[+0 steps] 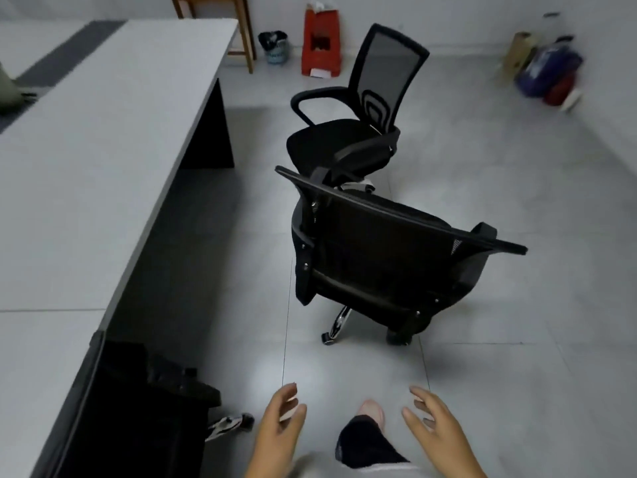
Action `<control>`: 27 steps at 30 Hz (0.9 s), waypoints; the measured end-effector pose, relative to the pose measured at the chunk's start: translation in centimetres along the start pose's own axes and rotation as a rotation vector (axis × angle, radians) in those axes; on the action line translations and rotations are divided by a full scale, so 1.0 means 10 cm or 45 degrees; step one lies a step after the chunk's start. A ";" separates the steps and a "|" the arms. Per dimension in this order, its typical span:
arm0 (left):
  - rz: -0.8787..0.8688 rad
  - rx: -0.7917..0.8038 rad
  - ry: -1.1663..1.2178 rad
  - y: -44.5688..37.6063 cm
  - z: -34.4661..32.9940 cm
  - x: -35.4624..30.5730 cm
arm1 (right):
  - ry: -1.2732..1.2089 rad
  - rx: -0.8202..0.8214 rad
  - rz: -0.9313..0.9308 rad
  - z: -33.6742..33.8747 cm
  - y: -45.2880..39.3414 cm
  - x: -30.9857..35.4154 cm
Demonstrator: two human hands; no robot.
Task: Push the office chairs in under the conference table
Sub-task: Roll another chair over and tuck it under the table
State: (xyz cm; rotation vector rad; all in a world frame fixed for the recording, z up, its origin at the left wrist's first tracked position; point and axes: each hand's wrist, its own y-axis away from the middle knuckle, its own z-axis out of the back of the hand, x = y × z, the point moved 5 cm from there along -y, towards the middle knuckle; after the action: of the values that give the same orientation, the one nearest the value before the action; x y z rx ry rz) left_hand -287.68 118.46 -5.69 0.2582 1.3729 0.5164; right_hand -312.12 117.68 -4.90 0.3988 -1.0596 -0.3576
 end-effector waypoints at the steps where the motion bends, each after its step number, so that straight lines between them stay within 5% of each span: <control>1: -0.055 0.004 -0.006 -0.13 -0.08 -0.17 | -0.024 -0.036 0.037 0.12 -0.12 0.09; 9: -0.388 -0.006 -0.076 -0.74 -0.60 -1.23 | -0.059 -0.183 0.376 0.85 -0.79 0.79; 15: -0.711 -0.272 -0.285 -0.85 -0.61 -1.93 | 0.348 -0.901 1.198 1.35 -0.65 1.61; 19: -1.164 -0.338 -0.669 -1.08 -0.64 -2.76 | 0.822 -1.006 0.954 1.37 -1.06 1.94; 24: -1.390 0.097 -1.490 -1.48 -1.08 -3.14 | 1.057 -1.175 0.946 1.46 -1.38 1.85; 27: -1.465 0.207 -1.663 -1.58 -1.32 -3.15 | 1.024 -1.264 1.045 1.69 -1.48 1.76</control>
State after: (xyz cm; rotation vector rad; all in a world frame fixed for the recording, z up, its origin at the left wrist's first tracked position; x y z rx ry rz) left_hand -300.78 87.78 11.58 -0.1079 0.1136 -0.6782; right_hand -320.70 94.17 8.71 -0.7398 -0.1105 0.0616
